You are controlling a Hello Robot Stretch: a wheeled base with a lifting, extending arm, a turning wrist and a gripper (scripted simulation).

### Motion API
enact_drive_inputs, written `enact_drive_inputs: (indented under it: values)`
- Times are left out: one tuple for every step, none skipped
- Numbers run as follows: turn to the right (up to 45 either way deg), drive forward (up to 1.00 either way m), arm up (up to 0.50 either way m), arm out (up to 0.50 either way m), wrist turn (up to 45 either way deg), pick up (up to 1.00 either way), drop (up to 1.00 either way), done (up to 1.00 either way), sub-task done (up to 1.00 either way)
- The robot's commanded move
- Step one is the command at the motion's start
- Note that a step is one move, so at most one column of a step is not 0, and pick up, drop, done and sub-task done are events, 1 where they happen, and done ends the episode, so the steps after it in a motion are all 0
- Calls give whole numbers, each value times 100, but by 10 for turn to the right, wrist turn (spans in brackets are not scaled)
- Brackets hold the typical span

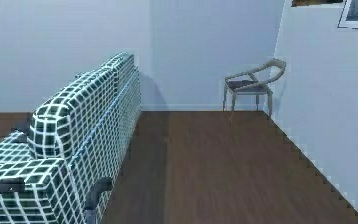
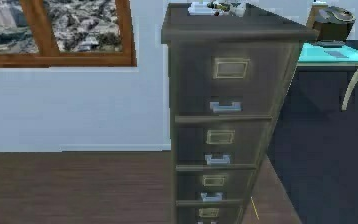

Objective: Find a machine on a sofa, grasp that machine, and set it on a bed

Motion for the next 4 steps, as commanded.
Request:
enact_drive_inputs:
  values:
    - [150,0,0,0,0,0,0,0,0]
    - [0,60,0,0,0,0,0,0,0]
    - [450,0,0,0,0,0,0,0,0]
    - [450,0,0,0,0,0,0,0,0]
